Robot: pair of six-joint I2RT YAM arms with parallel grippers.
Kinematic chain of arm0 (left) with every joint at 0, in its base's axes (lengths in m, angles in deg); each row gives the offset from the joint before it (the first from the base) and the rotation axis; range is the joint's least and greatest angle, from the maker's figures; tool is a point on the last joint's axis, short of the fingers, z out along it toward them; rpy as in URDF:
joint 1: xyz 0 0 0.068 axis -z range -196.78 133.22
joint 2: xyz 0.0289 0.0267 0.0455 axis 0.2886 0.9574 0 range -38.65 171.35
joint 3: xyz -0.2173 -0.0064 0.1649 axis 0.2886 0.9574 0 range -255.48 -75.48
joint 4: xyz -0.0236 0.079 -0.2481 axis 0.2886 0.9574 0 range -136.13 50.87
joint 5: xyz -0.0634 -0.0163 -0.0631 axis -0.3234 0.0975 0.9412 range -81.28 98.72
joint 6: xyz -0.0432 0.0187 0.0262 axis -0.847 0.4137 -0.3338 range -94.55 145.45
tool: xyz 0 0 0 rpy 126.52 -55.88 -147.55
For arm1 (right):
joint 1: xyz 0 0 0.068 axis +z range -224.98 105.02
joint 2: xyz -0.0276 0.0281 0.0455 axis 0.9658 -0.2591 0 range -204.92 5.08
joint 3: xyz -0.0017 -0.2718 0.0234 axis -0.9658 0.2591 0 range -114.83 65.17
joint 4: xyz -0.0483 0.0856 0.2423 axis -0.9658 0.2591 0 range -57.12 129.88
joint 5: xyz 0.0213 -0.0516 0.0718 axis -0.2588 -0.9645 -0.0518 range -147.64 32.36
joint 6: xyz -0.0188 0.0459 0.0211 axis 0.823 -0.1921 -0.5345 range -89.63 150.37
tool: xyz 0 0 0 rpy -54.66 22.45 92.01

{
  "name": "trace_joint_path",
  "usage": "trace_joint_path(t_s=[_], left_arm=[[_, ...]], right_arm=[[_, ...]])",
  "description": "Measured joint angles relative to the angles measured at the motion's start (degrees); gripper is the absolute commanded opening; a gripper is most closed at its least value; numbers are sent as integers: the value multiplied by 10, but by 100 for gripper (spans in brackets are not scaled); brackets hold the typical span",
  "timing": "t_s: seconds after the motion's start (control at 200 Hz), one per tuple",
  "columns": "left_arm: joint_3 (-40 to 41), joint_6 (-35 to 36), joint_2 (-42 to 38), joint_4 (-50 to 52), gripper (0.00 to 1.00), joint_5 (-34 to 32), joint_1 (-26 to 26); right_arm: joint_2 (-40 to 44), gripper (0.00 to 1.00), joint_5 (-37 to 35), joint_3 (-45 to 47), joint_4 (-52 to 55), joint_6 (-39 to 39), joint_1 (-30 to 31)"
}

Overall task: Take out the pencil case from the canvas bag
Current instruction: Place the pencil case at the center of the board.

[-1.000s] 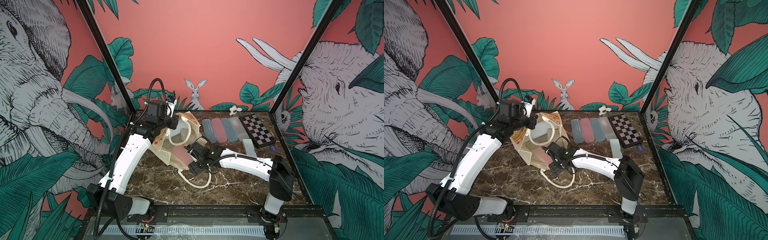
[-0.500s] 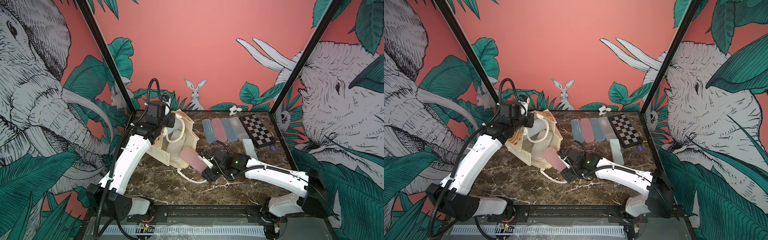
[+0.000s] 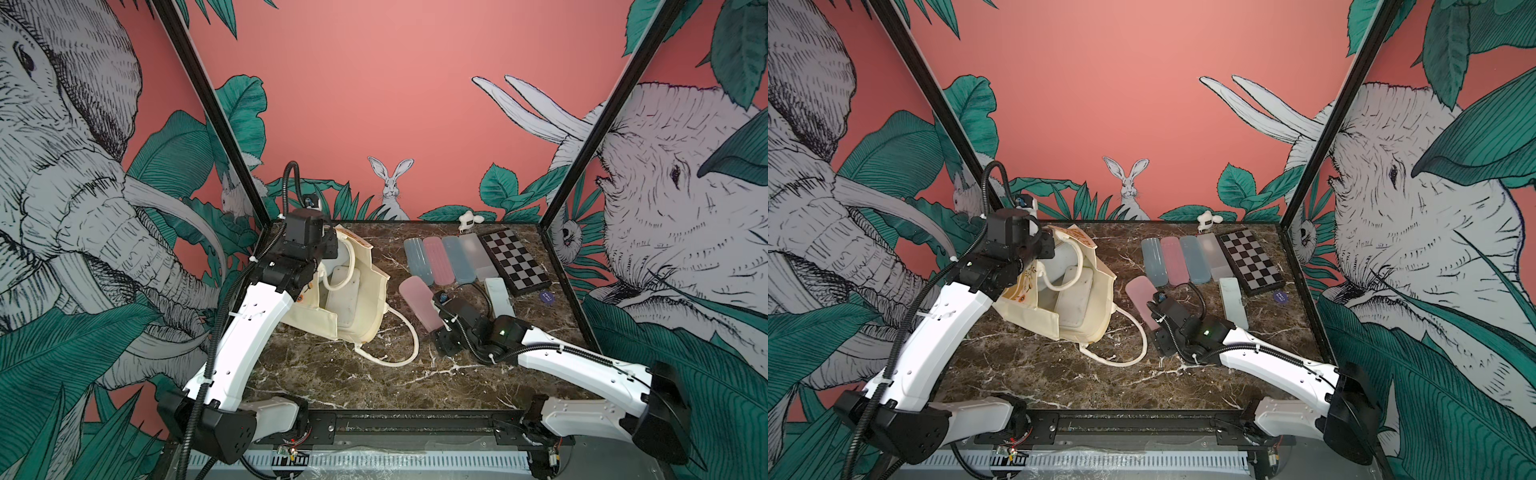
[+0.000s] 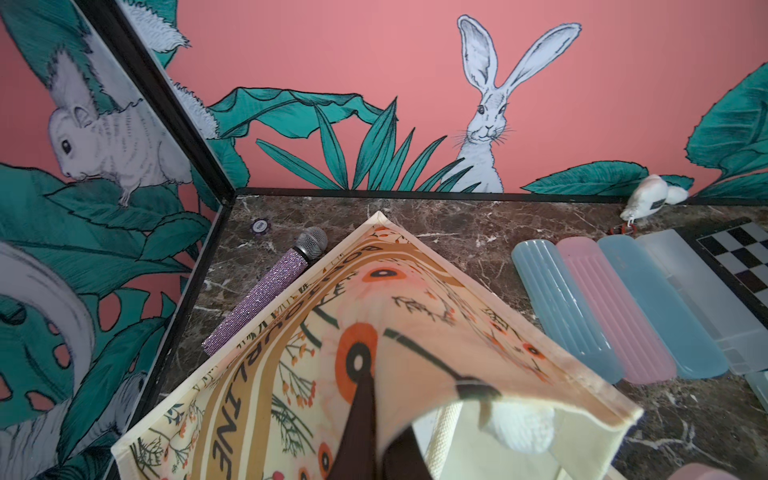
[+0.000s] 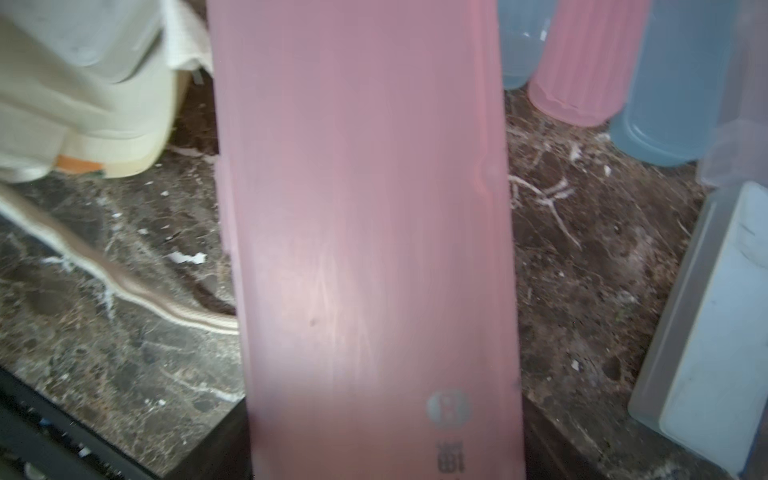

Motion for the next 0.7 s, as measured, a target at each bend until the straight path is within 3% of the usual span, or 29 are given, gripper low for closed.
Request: trace_joint_path(t_s=[0.305,0.7], left_arm=[[-29,-38,-2,56,0,3,-12],[-104,-10,53,108,0,55,-17]], right_arm=[[-3,69,-6,31,38,-64,-106],[-101,70,27,35,43,-56,-204]])
